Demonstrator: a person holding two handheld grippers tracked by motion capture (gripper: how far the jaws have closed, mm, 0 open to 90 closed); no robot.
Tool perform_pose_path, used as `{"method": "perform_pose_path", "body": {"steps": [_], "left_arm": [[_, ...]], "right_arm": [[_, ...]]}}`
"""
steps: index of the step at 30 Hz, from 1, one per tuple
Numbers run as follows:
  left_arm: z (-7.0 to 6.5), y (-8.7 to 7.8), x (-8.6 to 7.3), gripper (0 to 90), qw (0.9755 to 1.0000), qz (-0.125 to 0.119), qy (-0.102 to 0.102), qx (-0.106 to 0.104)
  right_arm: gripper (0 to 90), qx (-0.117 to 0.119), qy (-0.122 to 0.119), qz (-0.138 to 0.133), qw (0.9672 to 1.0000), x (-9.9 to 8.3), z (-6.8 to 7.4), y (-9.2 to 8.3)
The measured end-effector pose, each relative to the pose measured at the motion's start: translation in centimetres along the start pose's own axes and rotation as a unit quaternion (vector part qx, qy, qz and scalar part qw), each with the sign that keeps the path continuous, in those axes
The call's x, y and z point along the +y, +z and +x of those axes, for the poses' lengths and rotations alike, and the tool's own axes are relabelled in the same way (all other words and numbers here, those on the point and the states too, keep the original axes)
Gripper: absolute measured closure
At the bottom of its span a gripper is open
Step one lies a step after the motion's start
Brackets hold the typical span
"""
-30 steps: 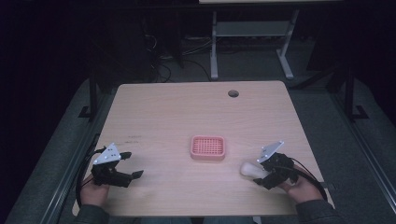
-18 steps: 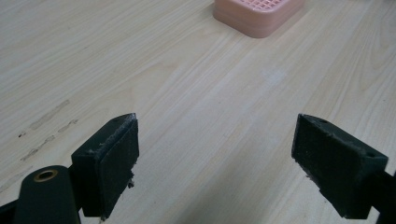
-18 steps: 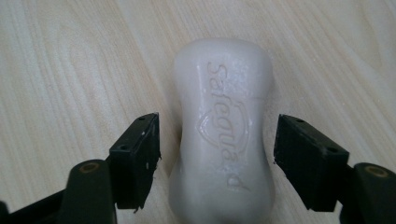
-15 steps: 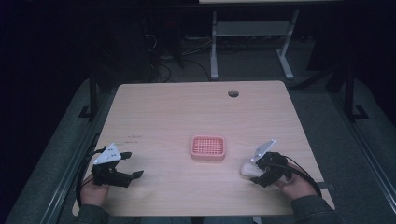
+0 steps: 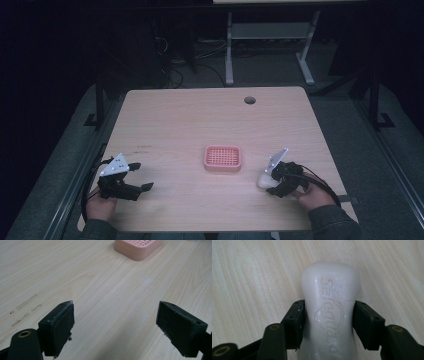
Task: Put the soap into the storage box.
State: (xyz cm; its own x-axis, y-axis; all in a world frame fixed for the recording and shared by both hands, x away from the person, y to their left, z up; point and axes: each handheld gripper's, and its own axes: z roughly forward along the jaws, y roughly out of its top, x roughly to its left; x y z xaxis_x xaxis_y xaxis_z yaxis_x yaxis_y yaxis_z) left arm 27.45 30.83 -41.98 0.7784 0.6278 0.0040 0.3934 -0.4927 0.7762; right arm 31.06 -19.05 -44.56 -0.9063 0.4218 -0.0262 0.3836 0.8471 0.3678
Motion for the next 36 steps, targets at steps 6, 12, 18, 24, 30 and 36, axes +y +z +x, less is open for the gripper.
{"method": "perform_pose_path", "body": {"steps": [6, 12, 18, 24, 30, 36], "left_arm": [[0.0, 0.0, 0.0, 14.8, 1.0, -0.001, -0.001, 0.0], [0.0, -0.1, 0.0, 14.8, 1.0, -0.002, 0.0, 0.001], [0.1, -0.1, 0.0, 14.8, 1.0, -0.003, 0.001, 0.001], [0.1, -0.1, 0.0, 14.8, 1.0, -0.004, 0.001, 0.001], [0.1, -0.1, 0.0, 14.8, 1.0, -0.003, 0.0, 0.001], [0.1, 0.0, 0.0, 14.8, 1.0, -0.003, -0.001, 0.001]], "right_arm": [[48.7, 0.0, -0.006, 0.007, 1.0, 0.2, 0.1, -0.1], [49.1, 0.008, -0.011, -0.002, 0.9999, 0.4, 0.2, -0.1], [49.1, 0.01, -0.021, 0.001, 0.9997, 1.1, 0.3, -0.2], [49.1, 0.008, -0.021, -0.007, 0.9997, 1.4, 0.0, -0.8], [49.1, 0.015, -0.019, -0.009, 0.9997, 1.5, -0.3, -1.0], [49.1, 0.021, -0.019, -0.01, 0.9996, 1.9, -0.7, -0.9]]}}
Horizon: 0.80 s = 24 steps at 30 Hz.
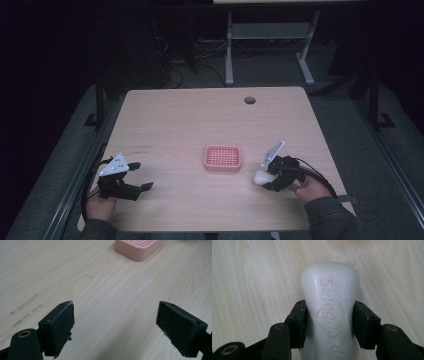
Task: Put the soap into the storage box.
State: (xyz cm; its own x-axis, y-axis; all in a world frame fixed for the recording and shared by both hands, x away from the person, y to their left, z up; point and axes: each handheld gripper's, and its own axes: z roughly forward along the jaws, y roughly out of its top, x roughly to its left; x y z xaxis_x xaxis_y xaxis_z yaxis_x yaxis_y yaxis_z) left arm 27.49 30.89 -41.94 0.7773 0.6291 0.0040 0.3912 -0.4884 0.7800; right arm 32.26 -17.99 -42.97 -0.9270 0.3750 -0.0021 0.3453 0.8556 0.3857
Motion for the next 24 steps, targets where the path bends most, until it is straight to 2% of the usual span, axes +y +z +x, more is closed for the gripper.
{"method": "perform_pose_path", "body": {"steps": [9, 10, 12, 24], "left_arm": [[0.0, 0.0, 0.0, 14.8, 1.0, 0.001, 0.001, -0.001], [0.0, 0.0, 0.0, 14.8, 1.0, 0.0, 0.006, 0.0], [0.0, 0.0, 0.0, 14.8, 1.0, -0.002, 0.001, 0.0], [0.0, 0.0, 0.0, 14.8, 1.0, -0.001, 0.0, -0.001]], "right_arm": [[49.0, 0.008, -0.005, -0.013, 0.9999, 1.3, -0.8, -0.5], [49.0, 0.009, -0.006, -0.013, 0.9999, 1.4, -0.9, -0.5], [49.0, 0.013, -0.01, -0.011, 0.9998, 1.8, -1.0, -0.5], [49.0, 0.024, -0.014, -0.011, 0.9996, 3.3, -2.2, -0.2]]}}
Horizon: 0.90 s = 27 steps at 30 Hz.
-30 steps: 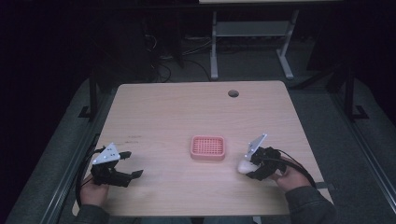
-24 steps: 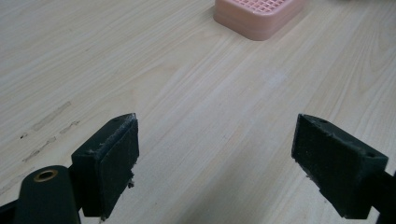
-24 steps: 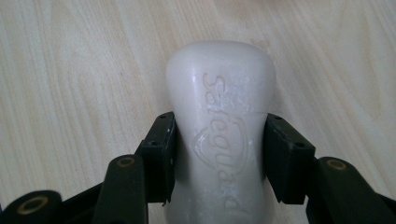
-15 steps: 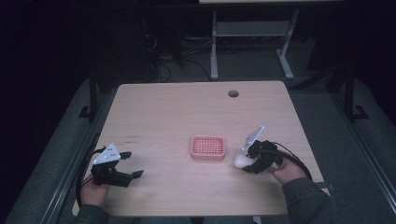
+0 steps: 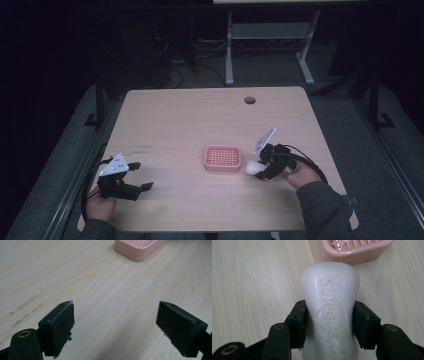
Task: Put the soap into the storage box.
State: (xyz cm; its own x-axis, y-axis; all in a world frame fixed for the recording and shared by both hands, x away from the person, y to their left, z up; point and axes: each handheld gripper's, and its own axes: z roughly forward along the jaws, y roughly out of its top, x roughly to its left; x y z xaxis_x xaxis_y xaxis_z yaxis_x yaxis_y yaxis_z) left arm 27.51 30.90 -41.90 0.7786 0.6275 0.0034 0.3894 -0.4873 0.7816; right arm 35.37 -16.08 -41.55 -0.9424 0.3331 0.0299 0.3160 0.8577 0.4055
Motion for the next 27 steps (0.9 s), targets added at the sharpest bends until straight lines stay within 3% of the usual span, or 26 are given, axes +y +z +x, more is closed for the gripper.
{"method": "perform_pose_path", "body": {"steps": [17, 27], "left_arm": [[0.0, 0.0, 0.0, 14.8, 1.0, -0.002, 0.001, 0.0], [0.1, -0.1, 0.0, 14.8, 1.0, -0.002, 0.0, 0.0]], "right_arm": [[49.0, 0.007, -0.003, -0.003, 1.0, 1.2, -0.9, 0.2], [49.0, 0.002, -0.014, -0.009, 0.9999, 2.6, -1.1, -0.6]]}}
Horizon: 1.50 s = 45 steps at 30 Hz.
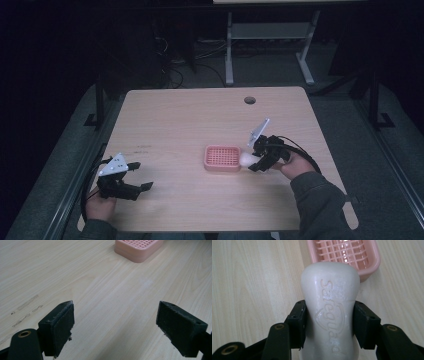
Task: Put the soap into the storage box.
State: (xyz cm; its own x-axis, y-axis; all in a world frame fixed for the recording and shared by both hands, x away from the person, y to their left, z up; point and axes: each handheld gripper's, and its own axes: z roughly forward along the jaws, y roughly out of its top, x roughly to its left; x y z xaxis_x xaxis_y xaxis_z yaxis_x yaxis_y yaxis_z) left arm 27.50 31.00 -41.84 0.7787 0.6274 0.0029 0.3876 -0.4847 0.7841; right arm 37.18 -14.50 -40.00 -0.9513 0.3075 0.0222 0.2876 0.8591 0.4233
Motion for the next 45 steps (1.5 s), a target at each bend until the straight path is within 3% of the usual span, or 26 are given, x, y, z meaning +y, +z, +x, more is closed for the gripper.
{"method": "perform_pose_path", "body": {"steps": [22, 34, 45], "left_arm": [[0.0, 0.0, 0.0, 14.8, 1.0, -0.001, -0.003, 0.0], [0.0, -0.1, 0.0, 14.8, 1.0, -0.002, -0.002, 0.0], [0.0, -0.1, 0.0, 14.8, 1.0, -0.002, -0.002, 0.0]], "right_arm": [[49.0, 0.007, -0.021, 0.006, 0.9997, 3.8, -1.0, -0.5], [49.0, 0.009, -0.039, 0.008, 0.9992, 6.2, -1.2, 0.5], [49.0, 0.019, -0.043, 0.009, 0.9988, 7.2, -1.4, 1.8]]}}
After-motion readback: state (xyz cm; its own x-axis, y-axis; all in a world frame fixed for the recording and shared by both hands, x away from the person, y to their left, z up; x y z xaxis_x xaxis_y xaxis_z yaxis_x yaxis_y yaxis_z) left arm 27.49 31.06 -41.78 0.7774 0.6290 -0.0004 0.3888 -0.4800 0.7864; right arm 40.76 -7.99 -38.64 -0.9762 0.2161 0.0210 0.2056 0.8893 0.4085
